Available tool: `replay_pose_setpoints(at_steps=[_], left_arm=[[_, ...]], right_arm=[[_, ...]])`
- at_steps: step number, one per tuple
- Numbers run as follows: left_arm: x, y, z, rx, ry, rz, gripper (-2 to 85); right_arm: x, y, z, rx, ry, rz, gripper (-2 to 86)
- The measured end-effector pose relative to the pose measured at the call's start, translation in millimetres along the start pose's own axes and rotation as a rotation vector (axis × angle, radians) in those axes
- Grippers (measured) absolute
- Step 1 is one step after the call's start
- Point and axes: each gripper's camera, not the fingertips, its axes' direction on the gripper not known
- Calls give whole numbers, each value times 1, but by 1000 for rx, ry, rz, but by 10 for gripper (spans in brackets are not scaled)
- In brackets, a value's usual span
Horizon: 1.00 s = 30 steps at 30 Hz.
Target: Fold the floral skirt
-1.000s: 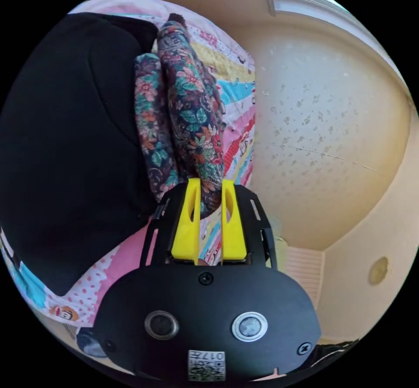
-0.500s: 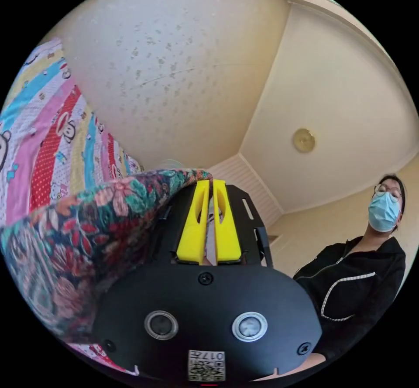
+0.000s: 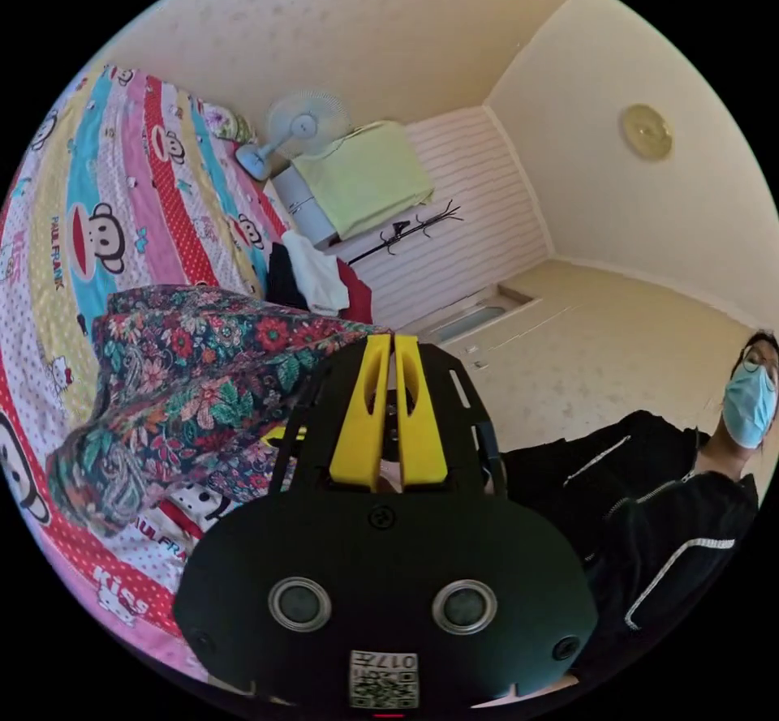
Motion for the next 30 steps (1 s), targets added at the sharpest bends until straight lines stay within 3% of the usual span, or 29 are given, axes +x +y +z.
replay_pose_setpoints(at_steps=[2,6,10,12,13,14,15,17,21,23,25,27,30], left_arm=[[-13,14,-3,1,-35,-73,-8],[-25,35,-33,39,20,-140,-9],[-12,46,-41,-27,-25,-117,-8],[1,48,-60,81,204,-11,-9],[4,52,-81,233,433,20,-9],[6,57,-104,386,579,33,-9],[8,60,-116,450,614,44,-9],[28,69,-159,548,569,136,-7],[73,81,-191,434,277,277,8],[95,86,-187,331,146,318,79],[109,89,-176,278,118,363,120],[119,93,-165,247,133,400,141],[138,99,-150,227,108,462,167]], right_arm=[[23,0,18,-29,-114,186,64],[111,54,50,20,-818,762,44],[138,108,99,53,-1323,1031,40],[141,129,113,151,-1497,1135,42],[141,137,114,240,-1581,1141,43],[142,138,112,280,-1608,1120,44],[144,138,105,362,-1644,1071,44],[148,137,89,496,-1690,1017,43],[153,112,41,707,-1844,716,39],[149,98,14,800,-1938,509,37],[148,84,-25,929,-2027,285,37],[151,72,-50,934,-2046,188,36],[148,60,-97,933,-1962,1,34]])
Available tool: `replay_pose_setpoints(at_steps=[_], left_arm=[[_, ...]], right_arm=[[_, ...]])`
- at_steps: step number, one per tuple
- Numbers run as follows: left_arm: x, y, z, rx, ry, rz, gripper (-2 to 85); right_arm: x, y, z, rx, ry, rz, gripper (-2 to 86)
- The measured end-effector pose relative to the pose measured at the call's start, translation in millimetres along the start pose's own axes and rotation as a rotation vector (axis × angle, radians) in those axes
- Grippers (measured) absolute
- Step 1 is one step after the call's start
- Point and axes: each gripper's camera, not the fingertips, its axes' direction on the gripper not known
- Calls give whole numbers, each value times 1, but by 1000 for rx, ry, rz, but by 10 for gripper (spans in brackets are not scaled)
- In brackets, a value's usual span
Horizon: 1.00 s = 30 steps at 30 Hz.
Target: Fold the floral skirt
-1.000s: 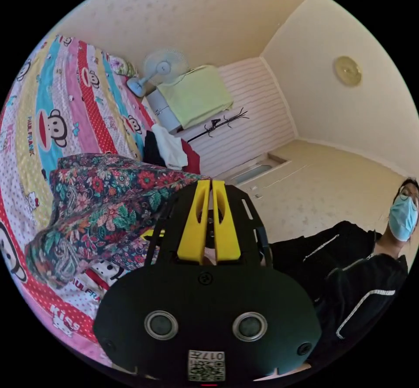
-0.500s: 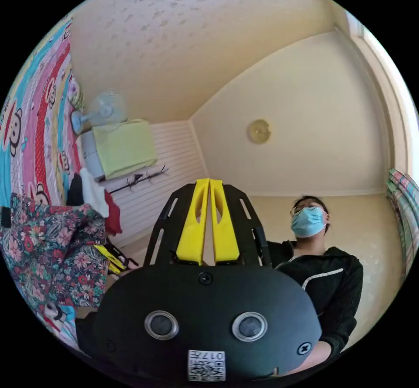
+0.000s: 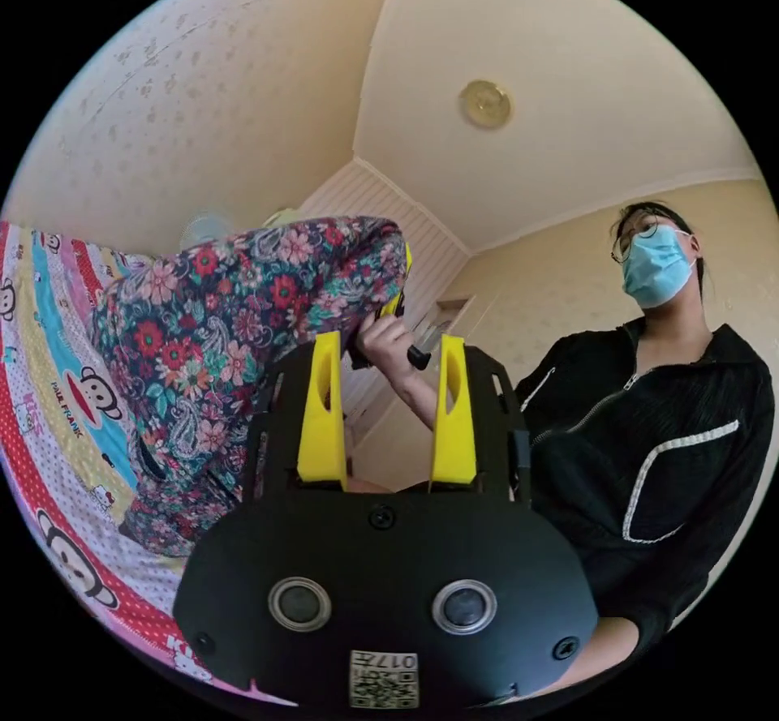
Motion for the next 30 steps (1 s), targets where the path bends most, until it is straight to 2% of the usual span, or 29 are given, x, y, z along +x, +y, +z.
replay_pose_setpoints(at_steps=[2,8,11,13,15,20,21,24,26,30], left_arm=[[11,4,-4,66,-126,12,170],[49,16,-27,232,-233,60,195],[74,19,-16,220,-329,134,233],[79,18,2,153,-394,155,243],[74,14,31,55,-380,159,230],[37,-7,104,-155,-200,-42,77],[36,-10,106,-158,-176,-52,72],[42,-24,90,-65,-136,-34,62],[50,-37,64,95,-104,-2,60],[54,-71,49,224,-109,14,58]], right_arm=[[-15,-11,19,-75,-16,-61,33],[-58,-43,72,-243,-131,-230,30],[-76,-53,84,-306,-123,-283,29],[-87,-47,85,-326,-118,-334,28],[-89,-43,82,-344,-126,-338,28],[-87,-61,52,-342,-69,-290,29],[-90,-70,38,-316,-62,-297,30],[-101,-93,-8,-196,-38,-335,32],[-107,-103,-35,-122,9,-357,35],[-110,-122,-78,-54,287,-327,53]])
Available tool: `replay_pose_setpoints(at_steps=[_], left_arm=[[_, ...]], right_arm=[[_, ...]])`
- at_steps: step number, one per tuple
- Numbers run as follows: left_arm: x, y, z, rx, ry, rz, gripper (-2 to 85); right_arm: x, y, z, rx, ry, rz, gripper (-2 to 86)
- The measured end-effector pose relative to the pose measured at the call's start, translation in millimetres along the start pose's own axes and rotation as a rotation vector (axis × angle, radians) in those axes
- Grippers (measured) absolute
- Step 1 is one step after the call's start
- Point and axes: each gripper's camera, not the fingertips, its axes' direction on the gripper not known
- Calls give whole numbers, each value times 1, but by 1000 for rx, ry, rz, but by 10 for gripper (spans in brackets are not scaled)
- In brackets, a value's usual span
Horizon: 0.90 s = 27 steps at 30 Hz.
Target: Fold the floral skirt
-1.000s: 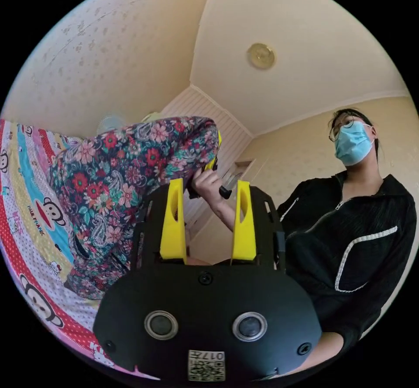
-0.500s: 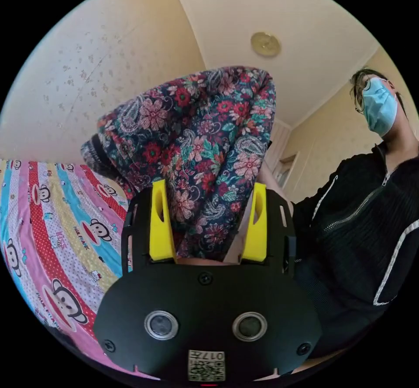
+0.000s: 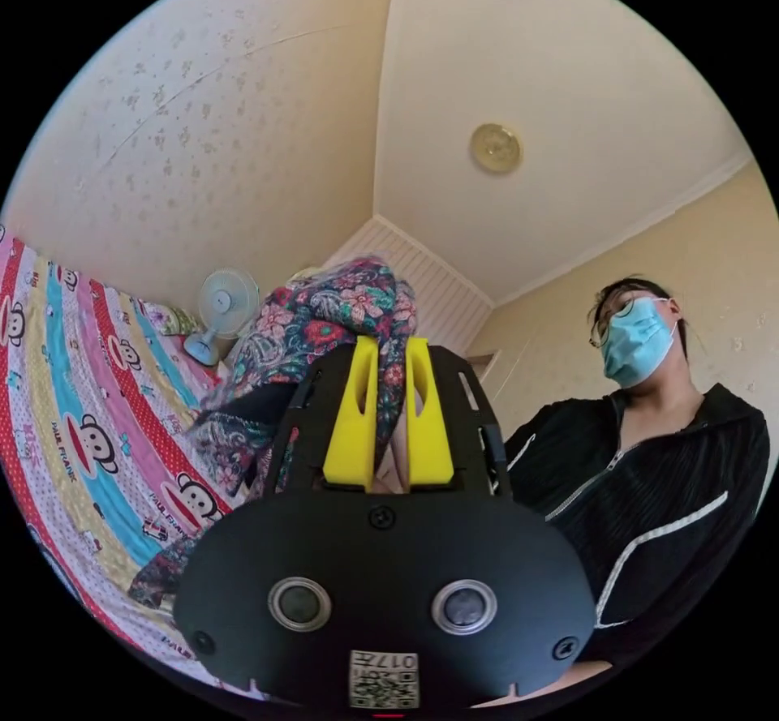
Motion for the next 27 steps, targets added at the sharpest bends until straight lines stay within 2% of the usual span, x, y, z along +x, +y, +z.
replay_pose_setpoints(at_steps=[3,7,10,11,12,13,16,18,20,23,27], left_arm=[[-6,-33,12,51,131,5,56],[-33,-67,34,185,279,-96,34],[-50,-93,49,313,418,-108,21],[-50,-110,58,301,437,-57,21],[-48,-119,64,275,427,-26,21],[-43,-137,77,207,384,15,23],[-31,-163,110,9,220,60,36],[-33,-158,121,-86,101,81,43],[-61,-133,130,-241,-92,11,56],[-123,-76,124,-419,-242,-165,68],[-180,2,67,-309,-260,-450,121]], right_arm=[[15,-7,-27,-30,163,82,110],[31,-12,-57,-62,193,180,224],[34,-17,-66,-137,246,217,249],[33,-18,-67,-153,267,205,249],[28,-19,-71,-162,286,136,124],[21,-18,-76,-146,233,34,58],[29,-20,-101,40,51,59,43],[34,-21,-115,114,0,70,44],[36,-22,-124,141,7,79,49],[34,-28,-129,129,87,68,58],[47,-31,-126,109,78,131,69]])
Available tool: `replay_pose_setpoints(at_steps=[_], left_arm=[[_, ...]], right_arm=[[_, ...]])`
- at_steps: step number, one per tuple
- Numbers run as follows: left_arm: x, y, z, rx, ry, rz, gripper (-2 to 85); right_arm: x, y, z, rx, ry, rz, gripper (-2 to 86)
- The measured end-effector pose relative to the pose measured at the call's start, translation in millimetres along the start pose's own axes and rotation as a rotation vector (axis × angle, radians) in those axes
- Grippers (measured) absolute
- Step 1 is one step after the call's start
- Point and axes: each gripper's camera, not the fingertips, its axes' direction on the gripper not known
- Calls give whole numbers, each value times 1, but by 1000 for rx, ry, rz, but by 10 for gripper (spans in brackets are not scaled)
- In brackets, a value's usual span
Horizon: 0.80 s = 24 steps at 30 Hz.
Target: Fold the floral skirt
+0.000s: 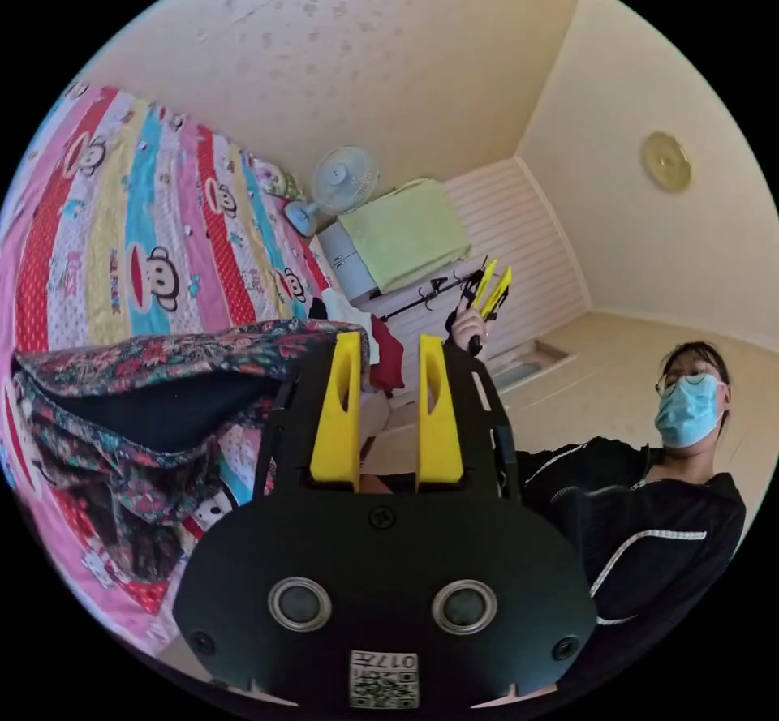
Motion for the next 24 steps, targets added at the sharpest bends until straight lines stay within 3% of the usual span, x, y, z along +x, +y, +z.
replay_pose_setpoints(at_steps=[2,4,6,8,10,14,19,24], left_arm=[[-46,35,-21,72,65,-161,161],[-65,55,-44,163,160,-176,119],[-80,72,-76,341,362,-114,63],[-106,96,-117,612,459,-168,78],[-123,108,-139,687,337,-254,111],[-174,116,-146,490,-31,-448,153],[-259,135,-132,452,-29,-679,160],[-319,144,-142,530,-190,-818,164]], right_arm=[[7,-1,5,-30,-22,26,71],[15,-3,12,-63,-10,63,74],[20,-4,15,-73,5,80,76],[26,-4,18,-66,-1,99,76],[36,-6,22,-50,-18,134,76],[44,-12,34,-56,-99,182,75],[16,-21,46,-89,-124,137,63],[-15,-6,42,-97,-74,177,58]])
